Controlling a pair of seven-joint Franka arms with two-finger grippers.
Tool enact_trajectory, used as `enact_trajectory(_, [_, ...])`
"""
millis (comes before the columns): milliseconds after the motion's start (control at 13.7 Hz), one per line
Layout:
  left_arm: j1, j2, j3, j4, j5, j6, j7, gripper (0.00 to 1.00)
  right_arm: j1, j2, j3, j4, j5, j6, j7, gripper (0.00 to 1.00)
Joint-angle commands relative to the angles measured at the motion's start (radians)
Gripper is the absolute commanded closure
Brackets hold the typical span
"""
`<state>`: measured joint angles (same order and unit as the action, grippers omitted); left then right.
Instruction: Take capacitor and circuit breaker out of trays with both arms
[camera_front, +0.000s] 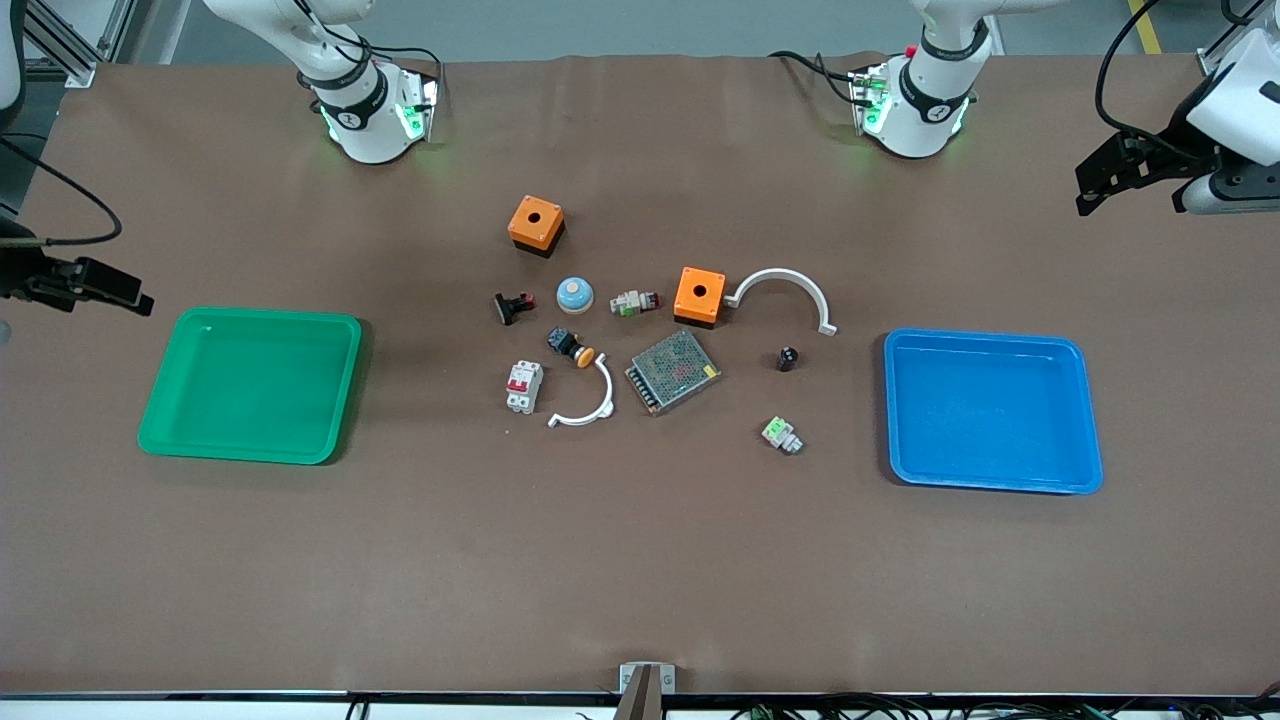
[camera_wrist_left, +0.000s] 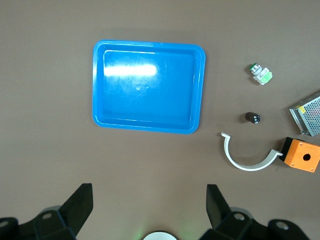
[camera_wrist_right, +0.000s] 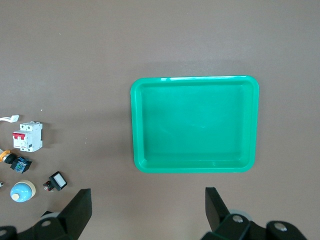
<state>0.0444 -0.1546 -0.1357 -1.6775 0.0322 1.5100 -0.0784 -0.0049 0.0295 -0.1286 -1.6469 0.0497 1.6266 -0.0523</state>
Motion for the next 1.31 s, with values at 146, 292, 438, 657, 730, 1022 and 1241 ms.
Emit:
enact_trajectory(146, [0.005,-0.023,0.001,-0.001,-0.02,-0.005,0.017,0.0,-0.015,-0.092,0.015,-0.063,-0.013,0.015,-0.029,0.0])
enact_trajectory(292, [0.005,-0.026,0.001,0.001,-0.041,-0.007,0.006,0.0,-0.015,-0.105,0.017,-0.077,-0.022,0.016,-0.031,0.0])
enact_trajectory(438, [0.008,-0.022,0.004,0.009,-0.052,-0.007,0.006,0.0,-0.012,-0.114,0.018,-0.079,-0.037,0.016,-0.031,0.0])
enact_trajectory(657, [0.008,-0.02,0.007,0.012,-0.052,-0.011,0.003,0.0,-0.012,-0.12,0.027,-0.077,-0.04,0.015,-0.049,0.0])
enact_trajectory(730, [0.008,-0.019,0.008,0.013,-0.052,-0.011,0.005,0.0,-0.012,-0.12,0.027,-0.077,-0.042,0.01,-0.052,0.0])
enact_trajectory(1022, [0.005,-0.013,0.002,0.015,-0.051,-0.011,0.017,0.0,-0.01,-0.125,0.047,-0.077,-0.054,-0.014,-0.054,0.0])
enact_trajectory(1241, [0.003,-0.002,0.001,0.033,-0.051,-0.011,0.017,0.0,-0.013,-0.125,0.049,-0.077,-0.062,-0.022,-0.054,0.0])
